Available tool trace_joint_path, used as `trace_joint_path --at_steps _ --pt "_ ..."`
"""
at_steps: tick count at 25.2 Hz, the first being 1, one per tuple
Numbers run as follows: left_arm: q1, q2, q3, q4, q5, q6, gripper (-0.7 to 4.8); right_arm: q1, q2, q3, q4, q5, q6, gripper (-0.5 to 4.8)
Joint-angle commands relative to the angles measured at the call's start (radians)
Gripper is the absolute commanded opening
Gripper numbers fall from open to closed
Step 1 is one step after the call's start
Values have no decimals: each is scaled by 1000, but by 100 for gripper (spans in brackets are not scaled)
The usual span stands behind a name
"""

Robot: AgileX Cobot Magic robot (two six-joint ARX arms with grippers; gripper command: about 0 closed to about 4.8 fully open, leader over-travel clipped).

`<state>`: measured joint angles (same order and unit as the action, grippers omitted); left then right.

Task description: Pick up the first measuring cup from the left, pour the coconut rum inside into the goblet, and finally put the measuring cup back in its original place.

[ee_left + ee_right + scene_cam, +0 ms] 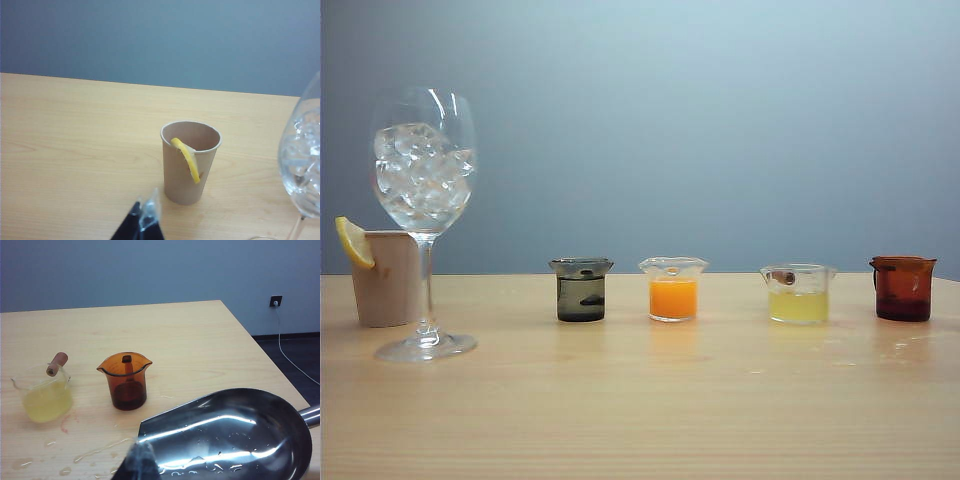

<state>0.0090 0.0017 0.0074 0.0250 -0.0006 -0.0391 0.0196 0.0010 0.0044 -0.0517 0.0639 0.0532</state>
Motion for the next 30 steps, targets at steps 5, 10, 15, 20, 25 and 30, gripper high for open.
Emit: trace_joint_path --at_steps 5,10,15,20,25,30 --pt "1 0 2 17 5 -3 -5 0 0 -3 12 6 3 -8" --pt "1 4 64 -38 -15 -140 -5 6 1 59 32 -3 3 -8" --pt "-33 11 187 -151 -19 -62 -5 40 137 249 -29 -4 3 -9" --pt "-71 170 334 -145 -14 -61 -4 141 448 482 50 -10 3 -9" --pt "-158 462 568 -163 -10 6 -5 360 738 595 265 61 33 -9" --pt "-263 656 806 -381 -7 84 -4 600 967 595 400 148 92 -9"
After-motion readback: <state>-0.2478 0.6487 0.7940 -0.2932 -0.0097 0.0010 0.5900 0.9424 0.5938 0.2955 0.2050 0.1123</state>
